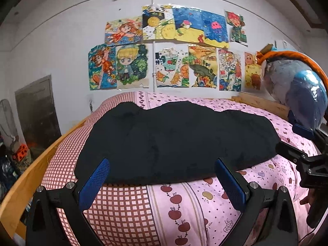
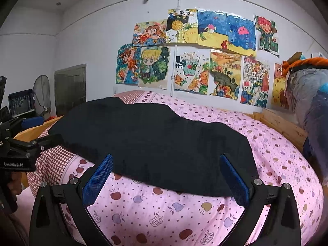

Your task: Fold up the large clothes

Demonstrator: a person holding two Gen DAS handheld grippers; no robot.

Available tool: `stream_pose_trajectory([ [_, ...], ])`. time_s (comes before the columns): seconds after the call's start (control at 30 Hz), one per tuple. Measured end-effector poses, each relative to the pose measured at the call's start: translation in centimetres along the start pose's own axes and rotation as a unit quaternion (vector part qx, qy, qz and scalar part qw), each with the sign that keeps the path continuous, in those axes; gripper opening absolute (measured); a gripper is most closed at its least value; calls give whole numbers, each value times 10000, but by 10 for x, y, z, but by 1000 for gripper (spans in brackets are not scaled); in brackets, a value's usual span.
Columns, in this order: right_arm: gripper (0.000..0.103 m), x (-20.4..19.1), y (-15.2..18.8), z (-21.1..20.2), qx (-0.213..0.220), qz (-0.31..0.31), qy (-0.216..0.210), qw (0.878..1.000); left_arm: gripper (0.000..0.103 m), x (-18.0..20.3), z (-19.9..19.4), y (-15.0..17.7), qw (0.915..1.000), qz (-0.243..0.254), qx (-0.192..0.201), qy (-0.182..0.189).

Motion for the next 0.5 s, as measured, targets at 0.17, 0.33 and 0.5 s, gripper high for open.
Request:
stream_pose_trajectory([
  [0.17, 101, 3, 1, 5, -50, 80, 1, 10000, 103, -5, 5, 1, 9999, -13, -33, -139],
  [0.33, 101, 3, 8, 14, -243, 250, -50, 9994, 103, -4, 7, 6, 9997, 139, -81, -199],
  [0.5, 101, 1, 18, 23, -547, 364, -137, 9977, 103, -5, 9, 8, 9997, 42, -183, -167],
])
Point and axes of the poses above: each gripper's, at about its wrist camera, not at the fingertips, and z roughly the way its jaws point, x to its right, y to its underside, the point moved 7 cm from there along z, roughly the way its jaws point, and after that the axes turned 8 degrees about -z, right-handed, at the moved point
